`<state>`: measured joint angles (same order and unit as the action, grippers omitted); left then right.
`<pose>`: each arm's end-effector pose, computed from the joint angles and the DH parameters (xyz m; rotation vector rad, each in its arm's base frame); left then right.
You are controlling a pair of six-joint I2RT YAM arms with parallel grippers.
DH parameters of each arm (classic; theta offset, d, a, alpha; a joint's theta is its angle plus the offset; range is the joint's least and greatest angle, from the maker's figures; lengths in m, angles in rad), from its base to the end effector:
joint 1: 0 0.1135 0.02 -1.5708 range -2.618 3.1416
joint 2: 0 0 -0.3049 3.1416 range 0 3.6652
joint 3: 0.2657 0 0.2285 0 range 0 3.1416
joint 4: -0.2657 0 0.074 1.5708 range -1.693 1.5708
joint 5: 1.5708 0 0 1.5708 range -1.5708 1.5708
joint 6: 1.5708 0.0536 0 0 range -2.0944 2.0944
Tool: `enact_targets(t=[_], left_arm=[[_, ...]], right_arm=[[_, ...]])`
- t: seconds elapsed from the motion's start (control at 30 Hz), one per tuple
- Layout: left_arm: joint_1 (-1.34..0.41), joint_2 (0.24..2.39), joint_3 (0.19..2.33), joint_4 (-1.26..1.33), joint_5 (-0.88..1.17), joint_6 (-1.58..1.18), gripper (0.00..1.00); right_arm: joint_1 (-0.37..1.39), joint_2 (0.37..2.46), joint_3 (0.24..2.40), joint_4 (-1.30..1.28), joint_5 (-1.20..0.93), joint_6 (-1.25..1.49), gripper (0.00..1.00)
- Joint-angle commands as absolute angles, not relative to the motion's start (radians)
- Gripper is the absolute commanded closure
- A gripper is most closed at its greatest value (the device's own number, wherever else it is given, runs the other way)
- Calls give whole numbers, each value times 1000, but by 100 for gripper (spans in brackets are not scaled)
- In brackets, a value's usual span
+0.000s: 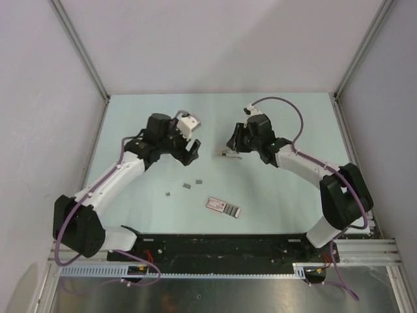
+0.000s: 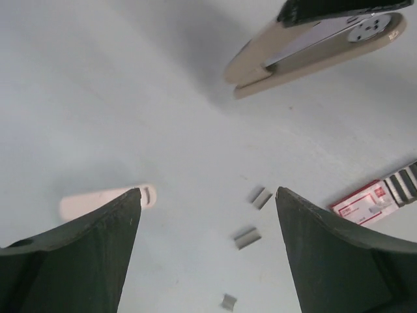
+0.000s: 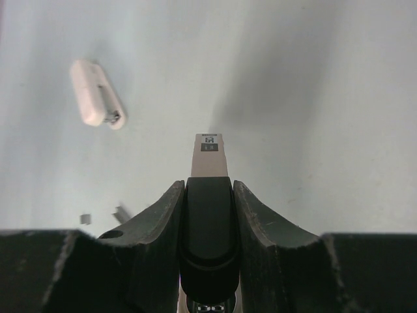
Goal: Unload the staples from the stapler
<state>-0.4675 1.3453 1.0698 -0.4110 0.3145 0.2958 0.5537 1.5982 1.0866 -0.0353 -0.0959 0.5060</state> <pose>0.2398 -0.1396 0.3292 0.9943 2.0243 -0.4466 0.3025 0.1930 0.2964 -0.1118 2.1997 0.7165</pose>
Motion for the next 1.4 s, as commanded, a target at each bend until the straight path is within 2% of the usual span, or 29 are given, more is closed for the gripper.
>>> enact_targets(t=[0.0, 0.2, 0.67, 1.0, 1.37], left_arm=[[-426, 1270, 1072, -461, 326, 322, 12], [-423, 1241, 969, -479, 296, 405, 14], [-438, 1267, 774, -484, 232, 623, 14], [-535, 1359, 770, -454, 169, 750, 12], [-593, 1508, 858, -425, 87, 843, 18]], right_arm=[[553, 1611, 1165, -46, -15, 417, 100], [551, 1657, 1200, -15, 86, 333, 100], [631, 1767, 1214, 280, 475, 169, 100], [647, 1806, 1104, 331, 497, 281, 100], [662, 1742, 960, 282, 470, 433, 100]])
